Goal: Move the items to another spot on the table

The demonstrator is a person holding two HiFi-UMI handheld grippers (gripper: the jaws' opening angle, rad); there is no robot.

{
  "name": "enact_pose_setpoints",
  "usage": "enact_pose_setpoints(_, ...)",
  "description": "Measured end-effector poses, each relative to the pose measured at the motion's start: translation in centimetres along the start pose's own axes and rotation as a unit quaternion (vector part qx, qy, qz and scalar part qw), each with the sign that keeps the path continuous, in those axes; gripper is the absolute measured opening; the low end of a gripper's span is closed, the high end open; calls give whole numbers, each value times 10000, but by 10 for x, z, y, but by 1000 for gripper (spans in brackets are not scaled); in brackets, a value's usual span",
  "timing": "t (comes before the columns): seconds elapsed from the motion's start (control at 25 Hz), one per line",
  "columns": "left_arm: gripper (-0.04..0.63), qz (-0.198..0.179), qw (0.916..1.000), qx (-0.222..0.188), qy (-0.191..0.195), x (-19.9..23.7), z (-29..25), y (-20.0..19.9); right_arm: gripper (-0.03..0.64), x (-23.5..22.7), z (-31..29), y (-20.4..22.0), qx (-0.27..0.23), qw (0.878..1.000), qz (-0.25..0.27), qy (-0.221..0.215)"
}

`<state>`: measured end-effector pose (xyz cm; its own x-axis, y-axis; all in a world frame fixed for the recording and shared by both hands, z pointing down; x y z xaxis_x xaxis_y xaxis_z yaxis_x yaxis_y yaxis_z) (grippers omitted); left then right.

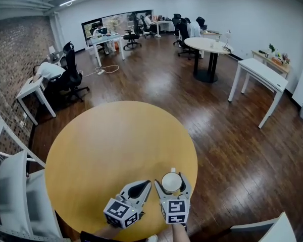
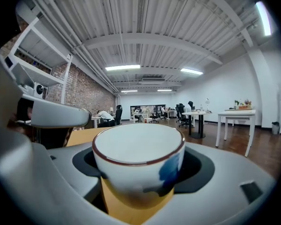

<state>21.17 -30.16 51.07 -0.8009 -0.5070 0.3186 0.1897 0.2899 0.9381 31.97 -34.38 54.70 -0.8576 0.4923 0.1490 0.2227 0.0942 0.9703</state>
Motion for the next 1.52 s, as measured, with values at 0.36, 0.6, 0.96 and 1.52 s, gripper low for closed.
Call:
enact_pose_setpoints(0.36,2,-145,9993,-277,-225,6,52,-38,400,34,22,-77,-200,9992,354,-60)
enact_pose_setpoints(0.6,2,-182,9986,-388,-314,11,84,-63,400,66,28,-107,-266,9980,540,-180)
enact_pose_setpoints(0.96,2,-142,9945,-797,-658,50,157,-81,400,155,19,-144,-427,9938,776,-670)
enact_pose_setpoints(1.52,2,-177,9784,-1212,-1666,136,338,-81,400,342,5,-181,-707,9807,923,-1573)
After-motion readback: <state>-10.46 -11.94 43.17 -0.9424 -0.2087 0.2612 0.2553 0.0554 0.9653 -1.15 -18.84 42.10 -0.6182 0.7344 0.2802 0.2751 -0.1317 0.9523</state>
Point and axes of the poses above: the fingertips, and each gripper's own axes: z backward along the fingers, x to its left, y out of its underside, the point moved 4 cm from there along z, backward along the fingers, and after that the axes turned 11 degrees about z, right-handed, at the moved point
